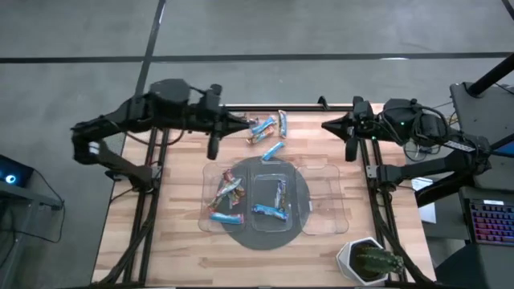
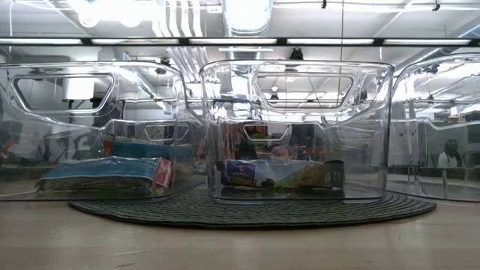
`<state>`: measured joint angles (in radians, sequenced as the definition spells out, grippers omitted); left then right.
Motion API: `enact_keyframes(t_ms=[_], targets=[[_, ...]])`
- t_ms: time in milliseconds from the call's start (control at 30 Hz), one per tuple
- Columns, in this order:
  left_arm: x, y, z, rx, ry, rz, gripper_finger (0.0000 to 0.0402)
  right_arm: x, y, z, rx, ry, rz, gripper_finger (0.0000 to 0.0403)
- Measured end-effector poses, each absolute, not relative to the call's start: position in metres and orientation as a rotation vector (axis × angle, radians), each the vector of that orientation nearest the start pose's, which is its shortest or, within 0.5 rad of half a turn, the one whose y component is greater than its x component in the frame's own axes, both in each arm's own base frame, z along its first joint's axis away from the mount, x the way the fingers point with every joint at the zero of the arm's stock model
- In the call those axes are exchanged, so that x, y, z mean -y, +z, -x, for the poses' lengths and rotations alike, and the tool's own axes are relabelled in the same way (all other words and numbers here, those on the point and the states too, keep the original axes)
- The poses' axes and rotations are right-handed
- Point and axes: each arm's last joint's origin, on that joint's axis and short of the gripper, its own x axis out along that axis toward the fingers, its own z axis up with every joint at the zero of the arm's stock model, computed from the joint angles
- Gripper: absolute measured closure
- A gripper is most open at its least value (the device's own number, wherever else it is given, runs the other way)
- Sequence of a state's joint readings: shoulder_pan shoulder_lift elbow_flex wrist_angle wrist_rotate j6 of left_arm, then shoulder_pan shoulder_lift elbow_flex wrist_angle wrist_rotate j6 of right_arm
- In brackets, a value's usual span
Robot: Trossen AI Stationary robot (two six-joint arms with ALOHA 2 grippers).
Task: Pick and place Granola Bars by type
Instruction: Put the blue granola bar into the middle transparent bin
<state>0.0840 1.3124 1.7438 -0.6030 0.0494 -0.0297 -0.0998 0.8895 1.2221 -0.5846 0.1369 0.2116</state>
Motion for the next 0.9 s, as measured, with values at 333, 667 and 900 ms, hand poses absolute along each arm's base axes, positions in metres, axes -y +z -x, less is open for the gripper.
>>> enact_keyframes(t_ms=[333, 667, 900], targets=[[-0.018, 0.446, -0.208, -0.018, 0.072, 0.191, 0.0401, 0.037, 0.439, -0.189, -0.146, -0.33, -0.228, 0.0394], [-0.018, 0.437, -0.192, -0.008, 0.094, 0.193, 0.0401, 0.083, 0.476, -0.208, -0.213, -0.401, -0.2, 0.0394], [-0.018, 0.436, -0.172, -0.055, 0.169, 0.142, 0.0401, 0.122, 0.485, -0.229, -0.296, -0.337, -0.214, 0.0394]])
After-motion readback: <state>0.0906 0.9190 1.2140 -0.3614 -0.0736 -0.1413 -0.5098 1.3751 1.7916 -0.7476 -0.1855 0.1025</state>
